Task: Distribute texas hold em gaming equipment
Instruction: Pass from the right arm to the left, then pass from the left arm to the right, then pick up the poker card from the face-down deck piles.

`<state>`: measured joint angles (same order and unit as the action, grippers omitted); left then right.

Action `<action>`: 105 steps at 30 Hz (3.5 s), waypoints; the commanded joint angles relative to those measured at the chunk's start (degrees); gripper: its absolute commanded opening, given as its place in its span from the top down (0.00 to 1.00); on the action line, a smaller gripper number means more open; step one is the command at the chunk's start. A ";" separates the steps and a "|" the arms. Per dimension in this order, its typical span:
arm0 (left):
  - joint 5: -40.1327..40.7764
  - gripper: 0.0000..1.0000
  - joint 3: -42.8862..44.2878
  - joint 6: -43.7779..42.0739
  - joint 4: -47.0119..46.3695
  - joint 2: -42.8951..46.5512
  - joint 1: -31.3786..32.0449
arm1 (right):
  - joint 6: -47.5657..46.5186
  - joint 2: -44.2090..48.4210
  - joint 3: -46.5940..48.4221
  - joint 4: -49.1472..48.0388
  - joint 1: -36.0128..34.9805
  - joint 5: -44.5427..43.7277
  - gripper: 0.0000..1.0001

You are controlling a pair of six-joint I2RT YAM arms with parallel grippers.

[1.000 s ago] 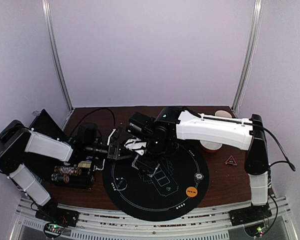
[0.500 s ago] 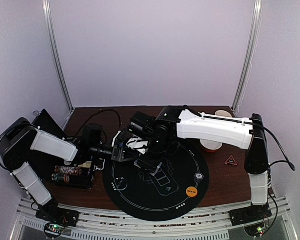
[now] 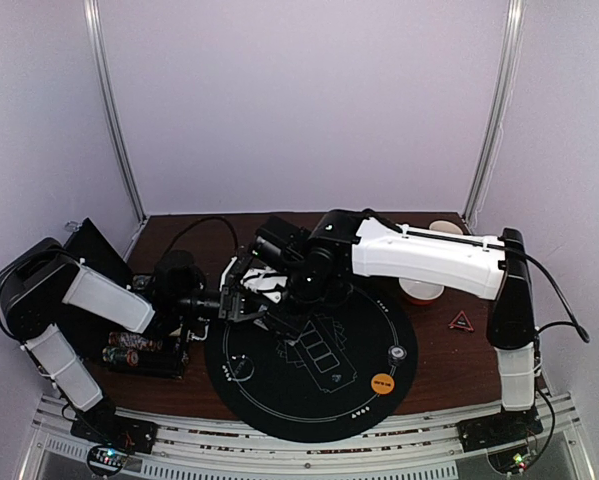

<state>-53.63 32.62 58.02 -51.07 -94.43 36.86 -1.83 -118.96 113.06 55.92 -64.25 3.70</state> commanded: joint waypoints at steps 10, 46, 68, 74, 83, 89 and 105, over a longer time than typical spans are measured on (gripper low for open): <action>-3.39 1.00 0.75 -2.65 -1.30 1.29 0.70 | -0.42 -1.22 1.44 0.79 0.70 -3.73 0.45; 3.87 1.00 4.05 10.55 -7.58 4.29 0.65 | -21.87 16.51 -22.07 -24.56 0.66 -9.37 0.15; 9.42 0.48 11.78 -9.50 21.84 8.07 0.62 | -20.02 14.85 -19.59 -20.27 0.64 -9.38 0.45; 10.51 0.55 13.32 -13.85 29.38 7.60 0.61 | -19.89 15.59 -19.67 -20.82 0.63 -9.86 0.44; 12.81 0.57 14.63 -18.51 36.62 9.99 0.02 | -19.81 16.68 -20.98 -21.76 0.78 -11.71 0.43; 12.00 0.44 15.01 -19.57 37.35 10.23 -0.51 | -19.77 16.47 -21.08 -21.98 0.75 -11.70 0.44; 16.29 0.52 19.32 -27.21 48.27 10.01 -0.90 | -19.80 16.34 -21.38 -21.99 0.78 -11.98 0.43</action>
<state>-40.32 50.70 33.56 -6.24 -85.49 36.97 -22.09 -103.94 91.66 34.74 -63.48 -7.20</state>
